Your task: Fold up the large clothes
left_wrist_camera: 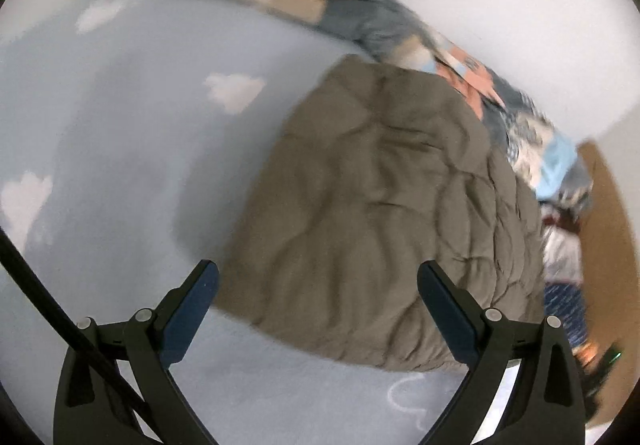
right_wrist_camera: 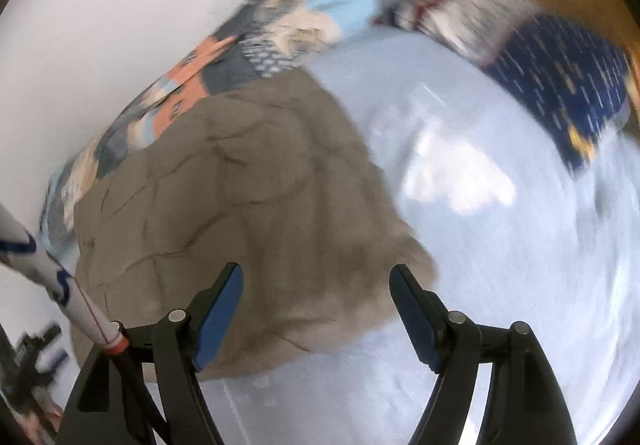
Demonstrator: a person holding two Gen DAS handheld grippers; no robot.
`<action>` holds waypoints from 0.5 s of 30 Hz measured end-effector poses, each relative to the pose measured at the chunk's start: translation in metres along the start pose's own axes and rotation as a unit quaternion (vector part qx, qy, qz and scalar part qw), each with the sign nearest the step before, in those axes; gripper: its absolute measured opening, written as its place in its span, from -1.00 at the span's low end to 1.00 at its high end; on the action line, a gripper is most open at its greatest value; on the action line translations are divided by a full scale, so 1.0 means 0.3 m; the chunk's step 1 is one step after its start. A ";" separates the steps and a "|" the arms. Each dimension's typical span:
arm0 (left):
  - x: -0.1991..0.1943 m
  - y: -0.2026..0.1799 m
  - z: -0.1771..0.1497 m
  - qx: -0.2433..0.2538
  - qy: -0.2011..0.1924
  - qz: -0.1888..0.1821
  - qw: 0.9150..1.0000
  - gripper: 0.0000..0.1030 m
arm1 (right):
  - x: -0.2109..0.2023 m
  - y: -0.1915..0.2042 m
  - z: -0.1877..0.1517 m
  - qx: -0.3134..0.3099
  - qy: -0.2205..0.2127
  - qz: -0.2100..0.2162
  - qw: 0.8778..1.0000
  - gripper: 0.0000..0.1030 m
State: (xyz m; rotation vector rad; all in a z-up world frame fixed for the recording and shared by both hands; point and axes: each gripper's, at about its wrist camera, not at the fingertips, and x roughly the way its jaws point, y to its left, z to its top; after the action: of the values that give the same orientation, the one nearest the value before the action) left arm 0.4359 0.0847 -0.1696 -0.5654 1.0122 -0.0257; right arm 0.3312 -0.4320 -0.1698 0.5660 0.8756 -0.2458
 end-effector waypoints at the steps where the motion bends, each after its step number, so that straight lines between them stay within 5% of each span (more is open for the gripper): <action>1: -0.007 0.037 0.002 -0.020 0.006 -0.011 1.000 0.93 | -0.004 -0.047 -0.010 0.024 0.008 0.003 1.000 0.56; 7: -0.004 0.226 -0.040 -0.139 0.047 -0.067 0.987 0.93 | -0.004 -0.235 -0.056 0.143 0.034 0.045 0.988 0.63; 15: 0.097 0.192 -0.065 -0.159 0.062 -0.098 0.980 0.93 | 0.062 -0.356 -0.097 0.265 0.062 0.129 0.953 0.65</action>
State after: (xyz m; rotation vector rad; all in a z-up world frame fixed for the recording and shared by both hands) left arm 0.4223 0.1177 -0.2269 -0.9650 1.0863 -0.0739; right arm 0.2782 -0.5035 -0.2381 1.1996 0.8462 -0.2084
